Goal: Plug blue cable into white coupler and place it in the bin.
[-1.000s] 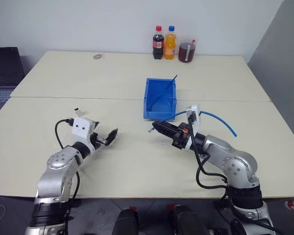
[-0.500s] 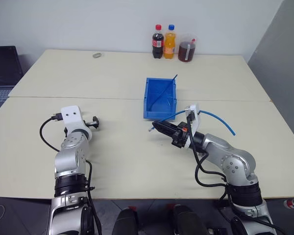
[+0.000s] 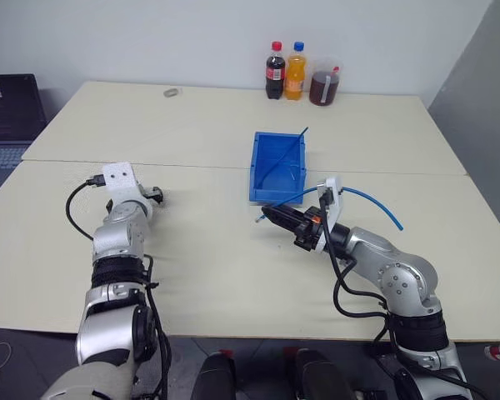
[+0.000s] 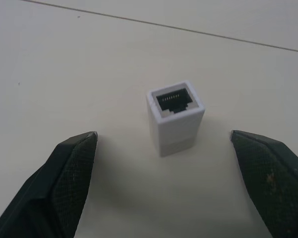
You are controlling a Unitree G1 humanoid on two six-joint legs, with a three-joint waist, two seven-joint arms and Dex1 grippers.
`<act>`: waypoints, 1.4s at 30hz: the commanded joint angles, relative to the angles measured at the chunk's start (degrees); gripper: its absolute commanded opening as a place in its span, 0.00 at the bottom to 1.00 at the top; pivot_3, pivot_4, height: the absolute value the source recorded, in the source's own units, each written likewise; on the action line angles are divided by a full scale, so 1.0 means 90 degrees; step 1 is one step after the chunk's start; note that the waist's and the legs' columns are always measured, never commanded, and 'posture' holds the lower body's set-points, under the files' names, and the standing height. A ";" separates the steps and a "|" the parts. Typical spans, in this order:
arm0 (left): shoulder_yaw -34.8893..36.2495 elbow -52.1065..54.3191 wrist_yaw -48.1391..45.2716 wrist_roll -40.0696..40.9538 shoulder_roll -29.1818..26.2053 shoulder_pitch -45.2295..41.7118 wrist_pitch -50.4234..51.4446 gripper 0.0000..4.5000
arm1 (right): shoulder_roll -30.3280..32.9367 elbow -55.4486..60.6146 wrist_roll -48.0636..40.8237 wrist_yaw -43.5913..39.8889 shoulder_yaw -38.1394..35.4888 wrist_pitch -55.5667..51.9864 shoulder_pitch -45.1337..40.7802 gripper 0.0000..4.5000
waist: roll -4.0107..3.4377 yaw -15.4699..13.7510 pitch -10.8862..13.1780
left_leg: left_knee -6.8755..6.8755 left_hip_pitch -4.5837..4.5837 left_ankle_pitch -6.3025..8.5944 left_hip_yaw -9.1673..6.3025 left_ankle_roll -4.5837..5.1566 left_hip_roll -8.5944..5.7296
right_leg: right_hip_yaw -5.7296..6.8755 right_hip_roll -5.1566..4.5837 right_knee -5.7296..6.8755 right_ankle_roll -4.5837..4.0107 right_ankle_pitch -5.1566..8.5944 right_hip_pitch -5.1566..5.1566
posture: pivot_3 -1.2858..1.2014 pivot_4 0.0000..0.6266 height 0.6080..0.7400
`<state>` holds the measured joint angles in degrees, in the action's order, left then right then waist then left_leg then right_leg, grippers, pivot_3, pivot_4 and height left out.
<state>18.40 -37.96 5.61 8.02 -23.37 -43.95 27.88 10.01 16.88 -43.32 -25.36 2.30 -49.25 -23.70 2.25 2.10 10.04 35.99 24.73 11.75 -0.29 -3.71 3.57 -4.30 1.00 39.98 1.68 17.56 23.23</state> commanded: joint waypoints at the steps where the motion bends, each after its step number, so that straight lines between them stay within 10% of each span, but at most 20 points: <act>1: -0.0037 -0.0489 0.0003 -0.0110 -0.0110 -0.0318 -0.0418 1.00 | -0.0022 0.0281 -0.0078 0.0024 -0.0058 0.0061 -0.0083 0.02 | 0.0000 -0.0022 0.0000 | 0.0000 0.0000 0.0000 -0.0003 0.0000 0.0000 | 0.0004 0.0000 0.0000 -0.0001 -0.0001 0.0000 | 0.52 0.24 1.00; 10: -0.0078 -0.1124 0.0016 -0.0152 -0.0135 -0.0528 -0.0989 1.00 | 0.0003 0.0351 -0.0095 0.0067 -0.0056 0.0040 -0.0021 0.02 | 0.0000 -0.0032 0.0000 | 0.0001 0.0006 -0.0001 -0.0027 -0.0001 0.0000 | 0.0025 0.0000 0.0002 -0.0004 -0.0002 -0.0003 | 0.52 0.24 1.00; 28: -0.0207 -0.1410 0.0084 -0.0146 -0.0106 -0.0495 -0.1326 0.18 | -0.0030 0.0343 -0.0035 0.0094 -0.0026 0.0109 0.0008 0.02 | 0.0000 -0.0023 0.0000 | 0.0001 0.0006 -0.0001 -0.0031 -0.0002 0.0000 | 0.0028 0.0001 0.0004 -0.0005 -0.0003 -0.0004 | 0.52 0.24 1.00; 42: -0.1394 0.2008 -0.3287 0.0548 -0.0183 0.1084 -0.0086 0.18 | 0.0914 0.1393 -0.0115 0.0010 -0.0288 0.0003 0.0594 0.02 | -0.0001 -0.0074 0.0000 | 0.0005 0.0009 -0.0003 -0.0037 -0.0005 -0.0010 | 0.0032 -0.0010 0.0004 -0.0006 -0.0002 -0.0010 | 0.52 0.24 1.00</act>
<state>9.27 -26.84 -17.33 11.47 -24.07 -35.01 25.14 16.38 25.31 -43.64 -23.93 0.84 -49.40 -19.14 2.24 1.43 10.04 36.06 24.81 11.72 -0.65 -3.75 3.48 -4.00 0.92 40.03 1.62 17.54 23.12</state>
